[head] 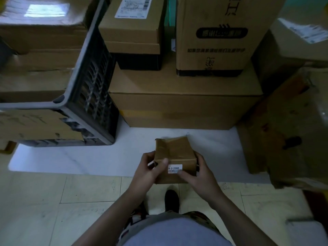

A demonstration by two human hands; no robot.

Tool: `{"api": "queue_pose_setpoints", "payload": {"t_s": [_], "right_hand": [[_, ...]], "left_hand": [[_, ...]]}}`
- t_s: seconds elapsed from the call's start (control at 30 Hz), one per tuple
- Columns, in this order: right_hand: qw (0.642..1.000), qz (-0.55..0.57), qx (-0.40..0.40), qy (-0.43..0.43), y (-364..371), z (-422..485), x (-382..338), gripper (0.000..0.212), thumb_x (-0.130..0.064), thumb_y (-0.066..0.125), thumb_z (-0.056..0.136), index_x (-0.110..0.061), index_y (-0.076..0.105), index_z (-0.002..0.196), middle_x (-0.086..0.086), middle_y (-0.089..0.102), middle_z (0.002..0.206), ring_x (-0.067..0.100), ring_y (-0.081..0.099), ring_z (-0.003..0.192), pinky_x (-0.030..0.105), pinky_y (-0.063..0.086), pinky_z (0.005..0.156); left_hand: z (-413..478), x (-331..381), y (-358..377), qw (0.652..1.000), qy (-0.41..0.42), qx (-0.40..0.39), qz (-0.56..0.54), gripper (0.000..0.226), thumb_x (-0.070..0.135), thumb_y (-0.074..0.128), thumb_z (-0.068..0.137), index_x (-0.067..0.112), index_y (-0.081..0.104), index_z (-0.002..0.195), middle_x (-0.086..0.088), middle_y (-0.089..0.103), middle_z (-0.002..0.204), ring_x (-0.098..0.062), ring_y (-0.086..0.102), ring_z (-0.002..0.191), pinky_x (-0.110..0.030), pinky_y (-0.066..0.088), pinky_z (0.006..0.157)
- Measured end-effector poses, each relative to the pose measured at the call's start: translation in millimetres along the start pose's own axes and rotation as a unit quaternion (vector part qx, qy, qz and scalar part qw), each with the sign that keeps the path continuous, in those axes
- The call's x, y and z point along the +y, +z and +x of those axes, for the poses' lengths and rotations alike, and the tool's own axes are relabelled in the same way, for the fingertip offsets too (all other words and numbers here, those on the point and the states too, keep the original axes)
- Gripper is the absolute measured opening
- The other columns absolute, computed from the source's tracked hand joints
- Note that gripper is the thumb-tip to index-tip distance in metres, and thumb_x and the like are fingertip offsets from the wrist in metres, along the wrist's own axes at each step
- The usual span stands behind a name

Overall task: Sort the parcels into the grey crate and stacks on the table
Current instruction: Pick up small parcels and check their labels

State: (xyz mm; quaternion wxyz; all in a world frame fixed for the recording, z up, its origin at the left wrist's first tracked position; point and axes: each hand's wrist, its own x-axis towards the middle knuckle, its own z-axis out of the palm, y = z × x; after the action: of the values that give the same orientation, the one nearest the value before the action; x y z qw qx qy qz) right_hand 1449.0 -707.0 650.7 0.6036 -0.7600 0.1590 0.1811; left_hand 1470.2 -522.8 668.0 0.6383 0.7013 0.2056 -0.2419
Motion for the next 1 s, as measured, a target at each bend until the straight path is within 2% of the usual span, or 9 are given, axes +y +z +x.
{"api": "queue_pose_setpoints", "payload": {"t_s": [0.07,0.13,0.2,0.27,0.47,0.57,0.67,0.87,1.0], "right_hand": [[0.999,0.042,0.005,0.011,2,-5,0,0.055,-0.035,0.075,0.084,-0.041,0.045,0.130,-0.021,0.061,0.117,-0.011,0.061,0.098,0.015,0.050,0.082],[0.995,0.091,0.022,0.041,3,-7,0,0.043,-0.047,0.066,0.088,-0.040,0.052,0.128,-0.014,0.063,0.121,0.000,0.062,0.105,0.029,0.052,0.092],[0.984,0.146,0.029,0.095,3,-4,-1,0.029,-0.052,0.057,0.093,-0.042,0.058,0.120,-0.008,0.066,0.118,0.011,0.064,0.105,0.042,0.052,0.098],[0.975,0.173,0.014,0.140,1,-2,-4,0.021,-0.049,0.055,0.096,-0.042,0.059,0.115,-0.004,0.067,0.116,0.018,0.065,0.105,0.046,0.052,0.097],[0.976,0.161,0.005,0.146,-7,-6,-8,0.025,-0.043,0.062,0.093,-0.037,0.062,0.117,-0.002,0.068,0.116,0.020,0.065,0.104,0.040,0.055,0.086],[0.979,0.159,-0.001,0.129,-10,-11,-12,0.021,-0.038,0.062,0.093,-0.033,0.062,0.114,-0.001,0.069,0.110,0.021,0.066,0.099,0.034,0.051,0.074],[0.981,0.154,-0.007,0.119,-12,-14,-15,0.019,-0.035,0.063,0.093,-0.027,0.061,0.110,0.003,0.069,0.107,0.023,0.066,0.093,0.034,0.050,0.069],[0.975,0.129,-0.006,0.183,-17,-7,-23,0.046,-0.054,0.063,0.086,-0.017,0.058,0.113,0.009,0.068,0.108,0.028,0.064,0.100,0.040,0.052,0.080],[0.972,0.140,0.004,0.186,-24,3,-31,0.044,-0.050,0.064,0.086,-0.015,0.059,0.113,0.011,0.068,0.107,0.028,0.065,0.097,0.035,0.050,0.074]], "left_hand": [[-2,4,1,0.998,-0.044,0.011,-0.047,0.054,0.056,0.069,0.083,0.021,0.055,0.122,0.001,0.065,0.120,-0.016,0.064,0.109,-0.038,0.056,0.078],[-1,5,1,0.994,-0.082,0.023,-0.075,0.045,0.051,0.062,0.091,0.017,0.055,0.118,-0.004,0.065,0.116,-0.020,0.064,0.109,-0.041,0.055,0.076],[3,3,0,0.990,-0.109,0.030,-0.090,0.042,0.047,0.063,0.093,0.015,0.055,0.119,-0.007,0.065,0.115,-0.025,0.063,0.108,-0.044,0.055,0.077],[4,1,0,0.986,-0.130,0.031,-0.096,0.043,0.045,0.065,0.092,0.014,0.055,0.121,-0.009,0.065,0.117,-0.029,0.063,0.109,-0.048,0.055,0.084],[8,2,-2,0.983,-0.174,0.017,-0.063,0.062,0.064,0.063,0.085,0.013,0.062,0.121,-0.008,0.069,0.116,-0.032,0.064,0.107,-0.048,0.056,0.087],[8,7,-4,0.982,-0.182,0.010,-0.053,0.060,0.068,0.056,0.087,0.014,0.066,0.112,-0.009,0.070,0.110,-0.031,0.065,0.104,-0.048,0.055,0.091],[9,9,-5,0.983,-0.180,0.012,-0.028,0.060,0.068,0.055,0.089,0.016,0.065,0.116,-0.010,0.070,0.111,-0.030,0.064,0.105,-0.047,0.054,0.092],[8,14,0,0.988,-0.146,-0.029,0.029,0.052,0.063,0.045,0.095,0.022,0.068,0.116,-0.009,0.074,0.107,-0.029,0.068,0.104,-0.039,0.054,0.079],[8,20,6,0.988,-0.141,-0.040,0.046,0.054,0.061,0.039,0.098,0.018,0.070,0.110,-0.014,0.074,0.104,-0.033,0.067,0.104,-0.038,0.054,0.078]]}}
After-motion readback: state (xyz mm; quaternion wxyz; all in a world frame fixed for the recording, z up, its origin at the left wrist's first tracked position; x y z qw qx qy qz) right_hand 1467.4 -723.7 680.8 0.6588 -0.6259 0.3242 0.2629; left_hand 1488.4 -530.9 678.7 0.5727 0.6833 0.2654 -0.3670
